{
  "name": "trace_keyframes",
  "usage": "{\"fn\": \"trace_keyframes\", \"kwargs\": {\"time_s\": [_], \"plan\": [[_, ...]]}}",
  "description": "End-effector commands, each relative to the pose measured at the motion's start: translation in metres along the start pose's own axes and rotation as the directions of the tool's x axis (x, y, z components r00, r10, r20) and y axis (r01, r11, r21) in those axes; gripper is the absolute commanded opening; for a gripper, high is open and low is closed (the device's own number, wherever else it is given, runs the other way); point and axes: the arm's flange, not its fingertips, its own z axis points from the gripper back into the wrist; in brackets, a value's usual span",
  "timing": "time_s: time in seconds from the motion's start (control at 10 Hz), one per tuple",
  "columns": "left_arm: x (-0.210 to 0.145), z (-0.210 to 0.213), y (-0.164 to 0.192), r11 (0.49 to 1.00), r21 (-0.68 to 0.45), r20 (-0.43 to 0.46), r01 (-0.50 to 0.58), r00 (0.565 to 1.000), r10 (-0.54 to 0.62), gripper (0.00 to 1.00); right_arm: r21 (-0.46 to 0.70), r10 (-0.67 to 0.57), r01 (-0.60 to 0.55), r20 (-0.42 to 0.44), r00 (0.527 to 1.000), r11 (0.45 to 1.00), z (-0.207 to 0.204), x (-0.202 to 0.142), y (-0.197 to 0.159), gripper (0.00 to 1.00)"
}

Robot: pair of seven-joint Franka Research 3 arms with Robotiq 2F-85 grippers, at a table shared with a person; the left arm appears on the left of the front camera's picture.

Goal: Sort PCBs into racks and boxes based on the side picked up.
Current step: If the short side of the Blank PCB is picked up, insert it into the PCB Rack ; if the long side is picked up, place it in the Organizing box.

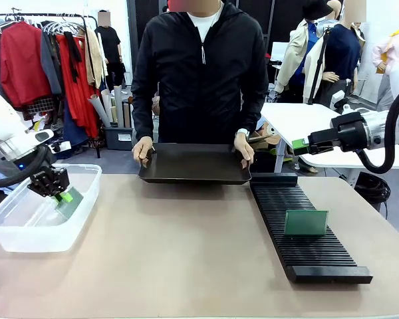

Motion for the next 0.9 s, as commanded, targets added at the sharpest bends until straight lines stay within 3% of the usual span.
{"fn": "trace_keyframes", "kwargs": {"time_s": [0.0,0.1,0.2,0.5,0.8], "plan": [[-0.002,0.002,0.001,1.0,0.006,0.015,0.008,1.0,-0.008,0.77,0.0,0.017,-0.017,0.016,1.0,1.0,-0.001,0.001,0.0,1.0],[0.0,0.006,-0.001,0.999,0.034,0.013,0.008,1.0,-0.009,0.97,0.0,0.017,-0.017,0.016,1.0,1.0,-0.001,0.001,0.0,1.0],[0.0,0.011,-0.004,0.997,0.071,0.008,0.01,1.0,-0.01,1.0,0.0,0.017,-0.017,0.016,1.0,1.0,-0.001,0.001,0.0,1.0],[0.002,0.04,-0.021,0.982,0.184,-0.001,0.029,1.0,-0.029,1.0,0.0,0.017,-0.017,0.016,1.0,1.0,-0.001,0.001,0.0,1.0],[0.001,0.047,-0.029,0.98,0.196,0.001,0.014,1.0,-0.014,1.0,0.0,0.017,-0.017,0.016,1.0,1.0,-0.001,0.001,0.0,1.0]]}}
